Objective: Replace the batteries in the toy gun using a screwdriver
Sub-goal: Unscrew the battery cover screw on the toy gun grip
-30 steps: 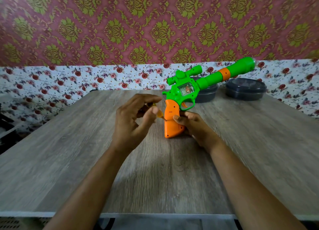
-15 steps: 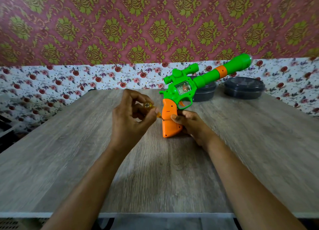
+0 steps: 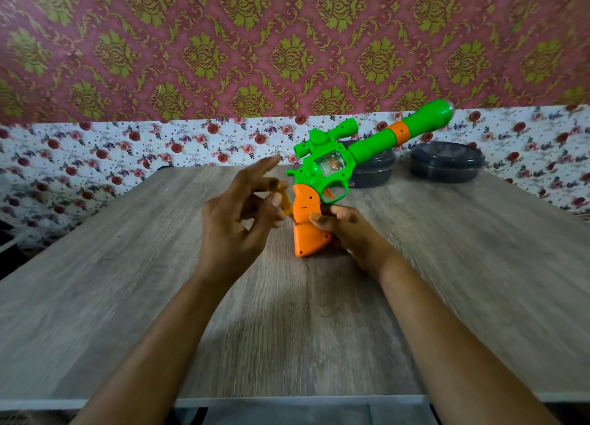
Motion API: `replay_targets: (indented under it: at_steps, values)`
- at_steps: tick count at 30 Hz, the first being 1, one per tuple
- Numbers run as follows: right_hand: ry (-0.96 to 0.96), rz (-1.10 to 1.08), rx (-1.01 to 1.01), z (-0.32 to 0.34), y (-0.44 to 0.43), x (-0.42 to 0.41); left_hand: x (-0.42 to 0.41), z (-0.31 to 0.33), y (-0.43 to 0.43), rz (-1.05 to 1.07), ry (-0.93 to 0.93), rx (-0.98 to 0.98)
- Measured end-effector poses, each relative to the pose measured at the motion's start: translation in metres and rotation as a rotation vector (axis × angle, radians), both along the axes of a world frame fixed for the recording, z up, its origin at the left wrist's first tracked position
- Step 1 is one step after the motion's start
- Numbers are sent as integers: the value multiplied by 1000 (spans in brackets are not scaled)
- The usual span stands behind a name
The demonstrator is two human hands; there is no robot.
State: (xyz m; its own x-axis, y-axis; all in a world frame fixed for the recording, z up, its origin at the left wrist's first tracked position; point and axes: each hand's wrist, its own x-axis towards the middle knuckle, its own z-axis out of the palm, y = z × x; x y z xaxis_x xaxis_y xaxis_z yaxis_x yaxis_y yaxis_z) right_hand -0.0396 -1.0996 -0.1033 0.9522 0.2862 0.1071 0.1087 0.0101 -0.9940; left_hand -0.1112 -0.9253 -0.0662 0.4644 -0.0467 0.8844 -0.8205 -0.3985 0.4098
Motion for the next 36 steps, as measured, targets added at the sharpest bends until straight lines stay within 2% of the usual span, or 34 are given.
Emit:
replay_targets:
  at_steps: [9, 13, 19, 24, 36]
  values:
    - [-9, -1, -1, -1, 0, 0, -1, 2, 2, 41, 9, -175]
    - [-9, 4, 11, 0, 1, 0, -1, 3, 0, 51, 18, -165]
    - [-14, 25, 17, 0, 0, 1, -1, 2, 2, 29, -3, -43]
    - [-10, 2, 26, -2, 0, 3, -1, 1, 3, 107, -115, 18]
    - [-25, 34, 44, -3, 0, 5, -3, 2, 2, 80, -84, -132]
